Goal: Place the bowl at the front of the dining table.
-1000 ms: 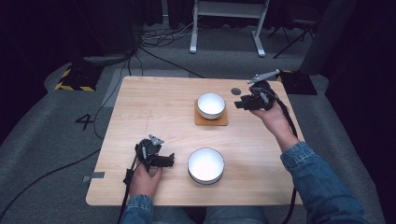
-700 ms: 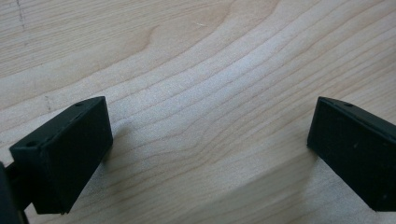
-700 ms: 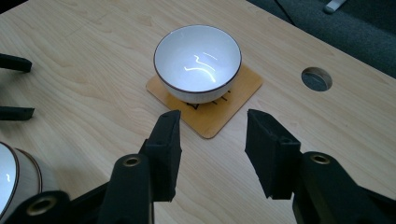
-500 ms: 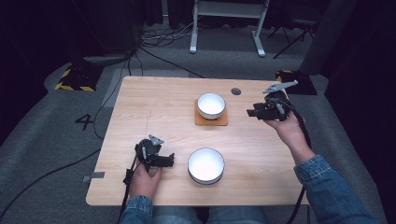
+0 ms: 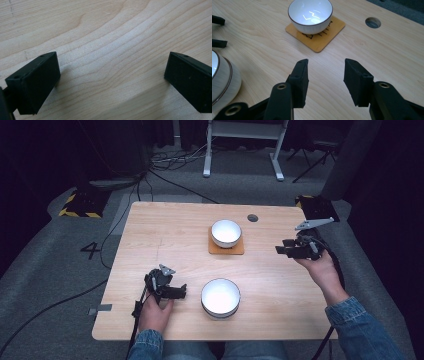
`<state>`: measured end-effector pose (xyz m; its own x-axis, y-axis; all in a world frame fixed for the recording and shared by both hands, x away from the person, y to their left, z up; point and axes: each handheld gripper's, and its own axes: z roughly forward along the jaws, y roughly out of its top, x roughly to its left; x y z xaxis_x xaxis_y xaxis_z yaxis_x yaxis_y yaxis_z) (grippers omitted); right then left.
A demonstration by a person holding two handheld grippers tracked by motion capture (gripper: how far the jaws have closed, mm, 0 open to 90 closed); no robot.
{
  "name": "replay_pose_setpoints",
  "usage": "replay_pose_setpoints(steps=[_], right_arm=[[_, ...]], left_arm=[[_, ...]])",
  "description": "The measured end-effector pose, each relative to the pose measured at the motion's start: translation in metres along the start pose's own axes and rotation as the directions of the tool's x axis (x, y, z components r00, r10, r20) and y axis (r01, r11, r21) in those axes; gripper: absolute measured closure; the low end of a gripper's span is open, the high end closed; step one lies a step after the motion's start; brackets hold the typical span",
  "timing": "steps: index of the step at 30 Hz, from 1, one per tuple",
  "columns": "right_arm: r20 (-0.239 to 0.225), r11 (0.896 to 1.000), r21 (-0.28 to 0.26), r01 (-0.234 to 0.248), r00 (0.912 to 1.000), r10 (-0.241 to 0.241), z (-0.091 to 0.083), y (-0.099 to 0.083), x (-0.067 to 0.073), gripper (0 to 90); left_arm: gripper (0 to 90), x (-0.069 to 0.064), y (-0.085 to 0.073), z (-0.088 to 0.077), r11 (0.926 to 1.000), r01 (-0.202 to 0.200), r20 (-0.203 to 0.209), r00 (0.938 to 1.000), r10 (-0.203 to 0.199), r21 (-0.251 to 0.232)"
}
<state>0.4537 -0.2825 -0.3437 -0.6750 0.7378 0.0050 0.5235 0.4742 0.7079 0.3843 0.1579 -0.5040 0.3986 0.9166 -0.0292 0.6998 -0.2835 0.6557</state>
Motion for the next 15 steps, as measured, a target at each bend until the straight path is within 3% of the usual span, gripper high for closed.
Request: replay_pose_setpoints(steps=[6,15], right_arm=[[0.043,0.999,0.027,0.017,0.9989,-0.018,-0.005,-0.019,0.000,53.9],[0.034,1.000,0.025,0.018,0.9992,-0.019,-0.012,-0.043,0.006,53.5]], left_arm=[[0.4,0.000,0.000,0.000,1.0000,0.001,0.001,1.0000,-0.001,0.000],[0.4,0.000,0.000,0.000,1.0000,0.001,0.001,1.0000,-0.001,0.001]])
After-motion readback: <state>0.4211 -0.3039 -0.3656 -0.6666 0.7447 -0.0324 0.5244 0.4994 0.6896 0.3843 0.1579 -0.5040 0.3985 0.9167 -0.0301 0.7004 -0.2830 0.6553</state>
